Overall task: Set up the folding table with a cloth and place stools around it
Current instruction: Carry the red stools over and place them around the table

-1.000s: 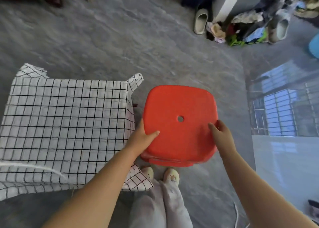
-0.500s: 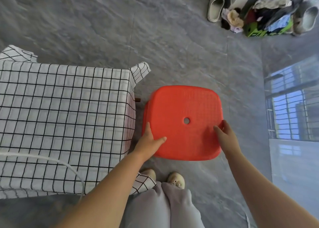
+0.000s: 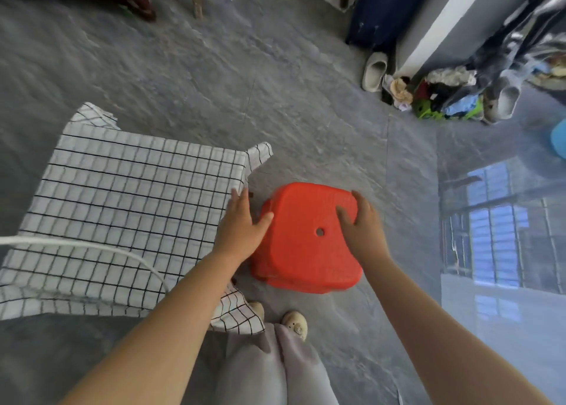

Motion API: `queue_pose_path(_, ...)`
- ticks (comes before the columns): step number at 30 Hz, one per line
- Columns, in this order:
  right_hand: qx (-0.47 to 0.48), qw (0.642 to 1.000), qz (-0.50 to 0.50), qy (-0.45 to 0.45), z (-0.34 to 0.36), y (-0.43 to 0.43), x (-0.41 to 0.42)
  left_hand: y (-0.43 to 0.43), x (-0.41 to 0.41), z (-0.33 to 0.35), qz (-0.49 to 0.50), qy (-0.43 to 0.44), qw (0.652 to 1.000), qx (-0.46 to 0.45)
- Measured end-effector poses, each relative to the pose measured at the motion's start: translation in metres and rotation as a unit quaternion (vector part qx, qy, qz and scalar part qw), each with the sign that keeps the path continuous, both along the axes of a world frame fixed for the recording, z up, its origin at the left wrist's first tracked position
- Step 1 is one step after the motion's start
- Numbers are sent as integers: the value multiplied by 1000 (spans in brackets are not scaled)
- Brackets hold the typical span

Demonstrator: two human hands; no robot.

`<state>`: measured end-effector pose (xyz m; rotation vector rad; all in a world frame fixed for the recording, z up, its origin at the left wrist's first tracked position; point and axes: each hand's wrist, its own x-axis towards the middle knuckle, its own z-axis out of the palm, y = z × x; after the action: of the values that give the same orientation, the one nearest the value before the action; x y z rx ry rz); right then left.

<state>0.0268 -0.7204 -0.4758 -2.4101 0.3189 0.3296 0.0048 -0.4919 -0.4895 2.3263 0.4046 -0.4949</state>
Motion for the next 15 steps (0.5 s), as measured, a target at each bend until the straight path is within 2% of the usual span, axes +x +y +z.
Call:
queue_pose_path(7, 33, 979, 155, -128, 169, 105, 3, 94, -36, 184, 142, -178, 970, 83)
queue_pose_path(11, 78, 945, 257, -187, 244, 201, -27, 178, -105, 256, 250, -240, 931, 117)
queue_pose_path(15, 117, 902, 356, -216, 288, 305, -87, 262, -192, 299, 352, -265, 886, 142)
